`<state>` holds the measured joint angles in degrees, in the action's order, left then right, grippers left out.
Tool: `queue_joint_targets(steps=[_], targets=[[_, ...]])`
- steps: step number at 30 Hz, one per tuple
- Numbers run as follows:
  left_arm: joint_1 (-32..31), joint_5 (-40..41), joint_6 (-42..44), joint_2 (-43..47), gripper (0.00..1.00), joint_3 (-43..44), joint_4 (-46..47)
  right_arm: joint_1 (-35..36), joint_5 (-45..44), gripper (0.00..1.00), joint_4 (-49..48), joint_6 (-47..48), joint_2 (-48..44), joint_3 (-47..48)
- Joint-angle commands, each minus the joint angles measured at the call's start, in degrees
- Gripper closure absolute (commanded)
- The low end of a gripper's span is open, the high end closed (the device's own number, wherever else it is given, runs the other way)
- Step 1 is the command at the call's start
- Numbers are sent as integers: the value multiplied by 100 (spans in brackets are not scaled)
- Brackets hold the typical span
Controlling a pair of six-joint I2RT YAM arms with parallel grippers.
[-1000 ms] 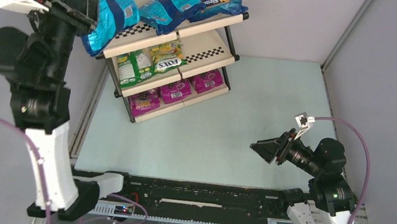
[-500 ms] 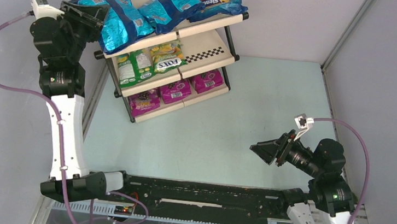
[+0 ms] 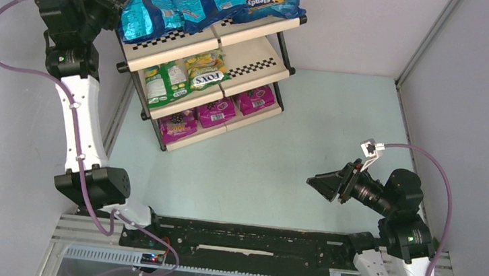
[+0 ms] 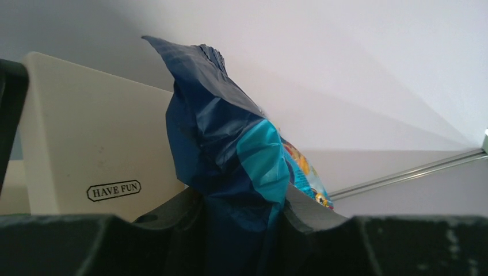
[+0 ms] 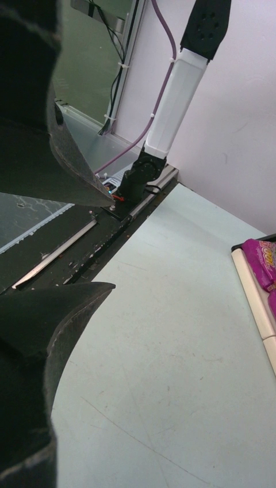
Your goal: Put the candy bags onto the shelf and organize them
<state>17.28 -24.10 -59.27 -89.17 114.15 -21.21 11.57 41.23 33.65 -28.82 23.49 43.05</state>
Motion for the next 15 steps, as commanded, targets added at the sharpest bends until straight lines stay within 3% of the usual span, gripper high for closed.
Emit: queue_joint_targets(steps=[1,3,6,10,11,12,13,15], targets=[[-23,-228,557,-2,89,478,-251,-39,129,40,-367,-108,110,-16],[-21,-130,696,15,81,521,-427,-38,135,40,-378,-117,158,-16],[-22,309,979,141,61,511,-753,-37,163,40,-440,-155,173,-32],[-23,1136,1525,402,49,458,-1148,-45,175,40,-477,-166,189,-33],[-28,1341,1656,487,41,448,-1252,-35,175,40,-485,-163,196,-33],[-18,1510,1781,548,24,424,-1352,-40,175,40,-493,-165,206,-33],[-24,1641,1835,614,14,360,-1413,-41,179,40,-502,-174,221,-34],[-26,1638,1872,697,11,205,-1430,-36,190,40,-532,-168,250,-39]])
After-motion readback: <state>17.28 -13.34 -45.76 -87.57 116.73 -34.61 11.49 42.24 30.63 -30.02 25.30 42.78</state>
